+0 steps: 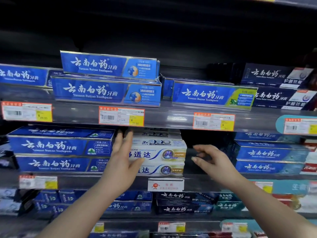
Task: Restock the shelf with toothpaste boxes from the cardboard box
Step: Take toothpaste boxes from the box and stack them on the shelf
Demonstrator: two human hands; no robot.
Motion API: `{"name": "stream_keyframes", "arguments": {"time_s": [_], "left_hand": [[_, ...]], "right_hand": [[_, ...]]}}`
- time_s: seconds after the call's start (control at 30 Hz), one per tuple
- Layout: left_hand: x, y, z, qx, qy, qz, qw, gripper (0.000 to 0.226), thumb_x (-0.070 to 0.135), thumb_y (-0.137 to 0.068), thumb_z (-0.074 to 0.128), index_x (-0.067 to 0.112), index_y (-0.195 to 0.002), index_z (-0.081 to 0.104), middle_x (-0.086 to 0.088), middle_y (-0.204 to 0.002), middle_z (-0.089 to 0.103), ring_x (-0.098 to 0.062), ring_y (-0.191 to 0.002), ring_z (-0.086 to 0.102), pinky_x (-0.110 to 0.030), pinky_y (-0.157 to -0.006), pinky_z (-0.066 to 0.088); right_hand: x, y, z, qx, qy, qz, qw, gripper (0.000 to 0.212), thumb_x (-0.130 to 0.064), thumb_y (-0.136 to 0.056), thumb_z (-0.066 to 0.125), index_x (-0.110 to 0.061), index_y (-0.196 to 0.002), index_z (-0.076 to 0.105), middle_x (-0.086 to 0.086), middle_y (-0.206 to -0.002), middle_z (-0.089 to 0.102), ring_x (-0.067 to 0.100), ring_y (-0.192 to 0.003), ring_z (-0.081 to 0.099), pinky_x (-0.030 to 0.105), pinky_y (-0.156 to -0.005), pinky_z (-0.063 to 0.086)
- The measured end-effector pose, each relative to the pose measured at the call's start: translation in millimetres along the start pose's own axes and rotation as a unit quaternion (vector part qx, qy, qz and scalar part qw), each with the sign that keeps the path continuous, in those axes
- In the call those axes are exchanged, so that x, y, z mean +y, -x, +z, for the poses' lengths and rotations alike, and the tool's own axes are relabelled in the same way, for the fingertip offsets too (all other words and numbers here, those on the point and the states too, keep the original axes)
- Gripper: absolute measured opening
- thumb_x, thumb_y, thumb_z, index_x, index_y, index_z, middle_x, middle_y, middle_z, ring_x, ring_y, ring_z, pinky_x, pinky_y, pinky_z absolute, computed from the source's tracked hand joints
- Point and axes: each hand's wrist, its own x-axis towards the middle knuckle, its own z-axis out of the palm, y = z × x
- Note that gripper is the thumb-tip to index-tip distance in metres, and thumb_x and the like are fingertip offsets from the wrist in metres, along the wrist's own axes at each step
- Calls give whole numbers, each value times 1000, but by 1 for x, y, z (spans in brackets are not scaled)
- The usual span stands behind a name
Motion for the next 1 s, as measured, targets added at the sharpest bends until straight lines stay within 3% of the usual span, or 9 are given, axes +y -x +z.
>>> {"name": "stream_keyframes", "arguments": {"time_s": [0.07, 0.13, 0.23, 0.3, 0.4, 0.5, 0.73, 0.87, 1.0], "left_hand": [[-4, 9, 2, 3, 39, -10, 999, 86, 21, -86, 60, 32, -145, -1, 8, -156, -5, 0, -136, 11, -34, -114, 25], [-9, 13, 5, 9, 78, -43, 996, 90, 18, -85, 62, 30, -146, -2, 5, -154, 19, -11, -139, 24, -37, -114, 26], [-14, 12, 8, 6, 110, -99, 989, 84, 14, -85, 61, 24, -147, 6, 6, -135, 50, -13, -120, 50, -31, -102, 38], [-15, 11, 9, 2, 111, -112, 988, 71, 11, -85, 59, 24, -143, 20, 7, -123, 60, -13, -109, 56, -29, -92, 43], [-16, 10, 6, -6, 105, -113, 988, 56, 7, -85, 56, 30, -132, 34, 13, -109, 64, -11, -100, 60, -25, -76, 45], [-16, 9, 4, -9, 92, -111, 989, 54, 6, -84, 56, 32, -128, 38, 15, -103, 65, -5, -92, 61, -21, -70, 46], [-14, 8, 5, -14, 107, -111, 988, 55, 2, -82, 56, 33, -126, 40, 10, -106, 68, -10, -93, 64, -32, -81, 51], [-9, 4, 4, 4, 159, -124, 979, 54, 1, -84, 55, 46, -108, 38, 21, -92, 60, 1, -83, 57, -16, -64, 42], [-9, -1, 6, -17, 175, -140, 974, 52, 5, -84, 57, 30, -125, 40, 13, -104, 63, 1, -90, 56, -17, -67, 41]], "right_hand": [[-6, 1, 6, -27, -79, 54, 995, 51, -8, -83, 63, -16, -130, 47, -5, -116, 54, 12, -107, 54, 19, -96, 44], [-14, 5, 16, -88, -144, 84, 982, 59, -4, -84, 61, -27, -133, 38, -12, -122, 51, 9, -116, 49, 25, -100, 40], [-19, 8, 30, -149, -111, 70, 980, 58, -5, -80, 62, -47, -116, 46, -18, -119, 61, 2, -112, 56, 25, -97, 45], [-19, 6, 36, -141, -80, 73, 984, 59, -8, -78, 60, -45, -121, 47, -14, -117, 65, 5, -110, 59, 33, -98, 48], [-21, 7, 39, -144, -76, 90, 983, 61, -7, -80, 57, -43, -126, 43, -15, -118, 64, 5, -110, 59, 35, -98, 49], [-21, 9, 40, -141, -68, 78, 985, 62, -7, -80, 57, -47, -125, 42, -17, -119, 63, 4, -110, 58, 35, -98, 49], [-19, 7, 38, -81, -107, 94, 986, 49, 6, -80, 54, -38, -101, 61, -13, -107, 70, 3, -104, 63, 34, -97, 49], [-20, 2, 39, -72, -98, 106, 987, 48, 4, -79, 54, -37, -102, 53, -13, -108, 67, 5, -103, 62, 35, -98, 49], [-23, -3, 40, -101, -93, 117, 984, 51, 2, -77, 53, -39, -108, 54, -10, -111, 68, 8, -103, 63, 35, -95, 50]]}}
